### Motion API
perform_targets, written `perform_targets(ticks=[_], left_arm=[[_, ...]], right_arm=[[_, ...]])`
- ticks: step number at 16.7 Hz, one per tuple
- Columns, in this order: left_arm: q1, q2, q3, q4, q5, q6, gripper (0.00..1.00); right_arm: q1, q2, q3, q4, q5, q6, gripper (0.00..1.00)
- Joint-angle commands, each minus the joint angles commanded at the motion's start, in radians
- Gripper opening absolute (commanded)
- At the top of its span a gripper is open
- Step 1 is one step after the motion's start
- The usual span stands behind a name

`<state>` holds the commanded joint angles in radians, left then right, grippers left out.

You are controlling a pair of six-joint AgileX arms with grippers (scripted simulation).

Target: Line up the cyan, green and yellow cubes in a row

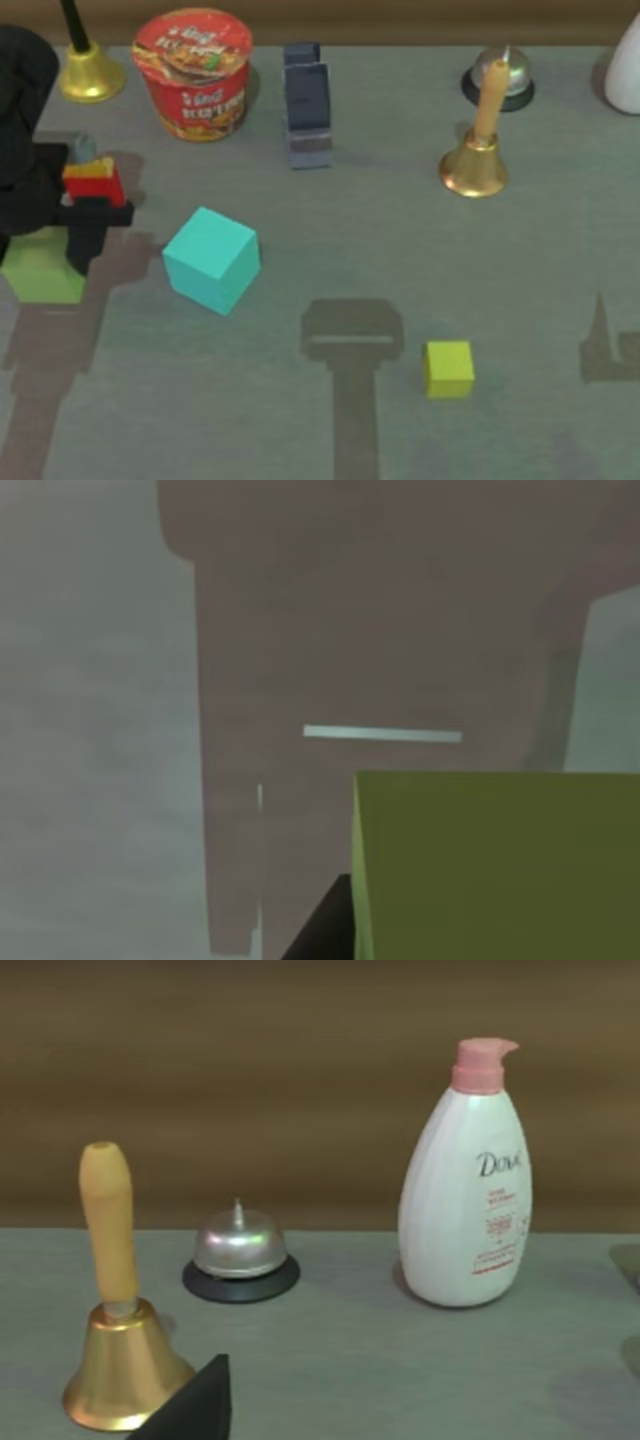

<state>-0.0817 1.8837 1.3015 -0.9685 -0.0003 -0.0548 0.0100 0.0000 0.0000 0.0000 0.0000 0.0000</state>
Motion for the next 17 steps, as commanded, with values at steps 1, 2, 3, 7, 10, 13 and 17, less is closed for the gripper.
perform_targets(ticks=[1, 2, 3, 7, 10, 13, 17], left_arm=[[0.000, -0.001, 0.001, -0.001, 0.000, 0.000, 0.00], [0.000, -0.001, 0.001, -0.001, 0.000, 0.000, 0.00], [-0.005, 0.003, -0.002, 0.002, 0.000, 0.002, 0.00], [-0.075, 0.040, 0.052, -0.024, -0.002, -0.068, 0.00], [-0.226, 0.101, 0.147, -0.071, -0.004, -0.224, 0.00], [-0.425, 0.167, 0.255, -0.126, -0.006, -0.437, 0.00], [-0.665, 0.230, 0.381, -0.183, -0.009, -0.693, 0.00]], right_arm=[[0.000, 0.000, 0.000, 0.000, 0.000, 0.000, 1.00], [0.000, 0.000, 0.000, 0.000, 0.000, 0.000, 1.00], [0.000, 0.000, 0.000, 0.000, 0.000, 0.000, 1.00], [0.000, 0.000, 0.000, 0.000, 0.000, 0.000, 1.00], [0.000, 0.000, 0.000, 0.000, 0.000, 0.000, 1.00], [0.000, 0.000, 0.000, 0.000, 0.000, 0.000, 1.00], [0.000, 0.000, 0.000, 0.000, 0.000, 0.000, 1.00]])
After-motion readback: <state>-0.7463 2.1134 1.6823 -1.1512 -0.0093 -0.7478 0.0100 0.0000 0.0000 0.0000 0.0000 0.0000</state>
